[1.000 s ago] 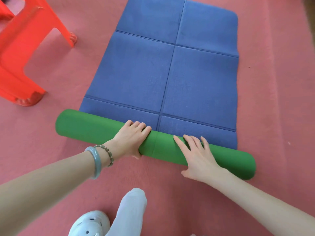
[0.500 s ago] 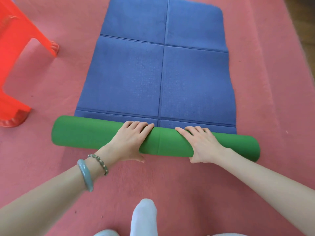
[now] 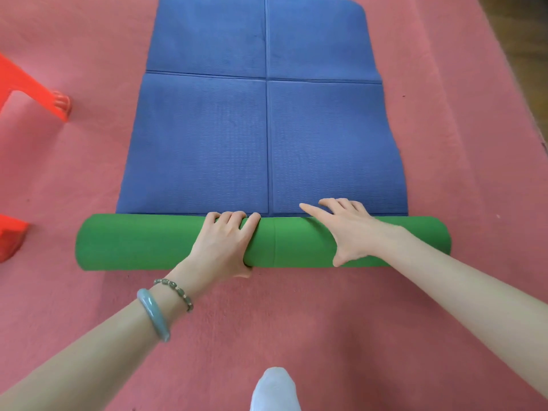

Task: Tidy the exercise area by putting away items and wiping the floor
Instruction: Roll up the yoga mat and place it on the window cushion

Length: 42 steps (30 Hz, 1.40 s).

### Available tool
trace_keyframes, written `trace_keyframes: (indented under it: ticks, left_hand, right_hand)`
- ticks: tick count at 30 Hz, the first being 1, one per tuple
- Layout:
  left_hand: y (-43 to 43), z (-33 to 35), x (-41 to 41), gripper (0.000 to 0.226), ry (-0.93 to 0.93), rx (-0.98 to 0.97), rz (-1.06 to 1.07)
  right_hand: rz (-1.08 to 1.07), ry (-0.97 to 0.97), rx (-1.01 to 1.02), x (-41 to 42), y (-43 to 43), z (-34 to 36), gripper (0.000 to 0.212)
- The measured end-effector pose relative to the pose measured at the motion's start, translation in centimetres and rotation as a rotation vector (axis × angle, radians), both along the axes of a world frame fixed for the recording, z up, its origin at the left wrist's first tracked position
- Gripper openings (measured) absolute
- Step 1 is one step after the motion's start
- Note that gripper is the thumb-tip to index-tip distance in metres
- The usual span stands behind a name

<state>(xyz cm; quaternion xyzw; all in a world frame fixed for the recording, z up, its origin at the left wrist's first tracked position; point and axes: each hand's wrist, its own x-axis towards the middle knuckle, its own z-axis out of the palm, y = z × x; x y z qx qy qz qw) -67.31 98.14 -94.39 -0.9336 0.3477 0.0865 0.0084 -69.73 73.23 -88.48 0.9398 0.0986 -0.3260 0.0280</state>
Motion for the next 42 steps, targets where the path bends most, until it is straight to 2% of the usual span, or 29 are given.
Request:
trace_keyframes:
  ticks: [3,6,10,14,18,24,26,28,32,34,36,40,42]
  left_hand:
    - [-0.5,0.9,2.1,0.094,0.109,0.023,-0.018]
    - [-0.8,1.5,3.6,0.088,0.2,-0.009,-0.008]
    - [-0.5,1.5,4.2,0.096,0.173,-0.057,-0.045]
    - [0.5,1.0,1.6,0.122,-0.05,-0.095,-0.079]
    - [0.2,0.1,0.0,0.135,-0.132,-0.087,-0.03]
    - [-1.5,-0.5,3.6,0.115,-0.151,-0.063,0.021]
    - [-1.7,-0.5,4.3,0.111,-0.154,-0.076,0.015]
    - [-1.7,-0.3,5.1,0.111,-0.14,-0.062,0.015]
    - [-2.1,0.6,7.1,0.111,-0.067,0.007,0.002]
    - [-2.3,1.0,7.7,0.108,-0.029,0.032,-0.002]
    - [-2.5,1.3,8.1,0.105,0.005,0.039,-0.01]
    - [-2.6,1.7,9.6,0.103,0.068,-0.006,-0.036]
    - [-2.4,1.8,9.5,0.11,-0.014,0.0,-0.09]
  right_hand:
    - [-0.048,-0.217,-0.015,-3.0,0.5,0.0,0.117]
    - [-0.059,-0.299,-0.102,-4.8,1.4,-2.2,0.132]
    - [-0.039,-0.405,-0.099,-3.7,1.2,-4.2,0.131]
    - [0.005,-0.333,-0.098,-1.2,0.6,-3.4,0.121]
    - [0.036,-0.159,-0.036,1.7,-0.3,-2.3,0.115]
    - [-0.039,0.096,-0.006,6.2,-0.5,-0.8,0.111]
    - [-0.08,0.124,-0.014,6.5,-0.2,-0.4,0.115]
    - [-0.067,0.049,-0.035,5.6,0.3,0.0,0.121]
    - [0.016,-0.293,-0.053,2.4,2.6,-0.7,0.117]
    - [0.01,-0.426,-0.083,1.5,3.2,-2.3,0.126]
    - [-0.019,-0.486,-0.093,1.4,3.3,-3.8,0.131]
    - [-0.054,-0.543,-0.088,2.8,3.2,-4.7,0.127]
    - [-0.069,-0.53,-0.084,3.5,3.1,-4.9,0.125]
